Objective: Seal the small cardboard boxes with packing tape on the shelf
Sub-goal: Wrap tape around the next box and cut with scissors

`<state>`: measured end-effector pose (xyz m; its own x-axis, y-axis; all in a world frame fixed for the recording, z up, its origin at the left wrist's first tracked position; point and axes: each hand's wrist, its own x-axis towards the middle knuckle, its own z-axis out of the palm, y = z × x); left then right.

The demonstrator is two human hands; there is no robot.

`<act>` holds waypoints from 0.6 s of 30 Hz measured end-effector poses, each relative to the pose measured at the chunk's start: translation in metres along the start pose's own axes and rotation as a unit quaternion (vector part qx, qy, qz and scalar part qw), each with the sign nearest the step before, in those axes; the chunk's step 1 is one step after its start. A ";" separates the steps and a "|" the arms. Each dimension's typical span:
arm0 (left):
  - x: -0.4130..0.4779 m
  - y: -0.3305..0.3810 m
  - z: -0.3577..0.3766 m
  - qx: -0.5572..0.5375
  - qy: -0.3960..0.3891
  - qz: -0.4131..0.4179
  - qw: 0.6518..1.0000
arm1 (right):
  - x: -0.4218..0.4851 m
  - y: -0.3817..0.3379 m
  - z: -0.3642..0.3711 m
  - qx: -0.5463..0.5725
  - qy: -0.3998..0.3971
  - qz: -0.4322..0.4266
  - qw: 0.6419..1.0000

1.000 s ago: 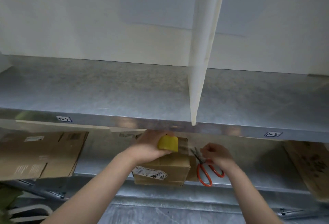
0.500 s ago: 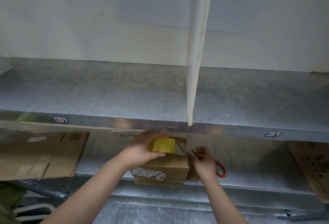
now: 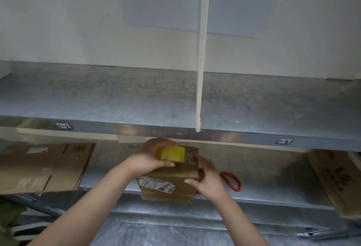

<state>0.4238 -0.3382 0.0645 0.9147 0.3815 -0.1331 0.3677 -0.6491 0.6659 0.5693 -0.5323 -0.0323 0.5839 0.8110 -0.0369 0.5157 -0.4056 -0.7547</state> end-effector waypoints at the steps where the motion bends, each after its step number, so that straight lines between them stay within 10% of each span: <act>1: -0.005 -0.001 -0.001 0.001 -0.003 0.003 1.000 | 0.001 0.000 0.001 -0.003 -0.012 0.000 1.000; 18: -0.016 -0.016 -0.031 0.239 0.019 -0.001 0.971 | 0.004 0.000 0.003 0.173 -0.093 0.135 0.971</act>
<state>0.3977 -0.3131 0.0789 0.9101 0.4018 -0.1013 0.4143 -0.8759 0.2473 0.5697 -0.5272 -0.0344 0.5287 0.7697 -0.3577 0.0984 -0.4742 -0.8749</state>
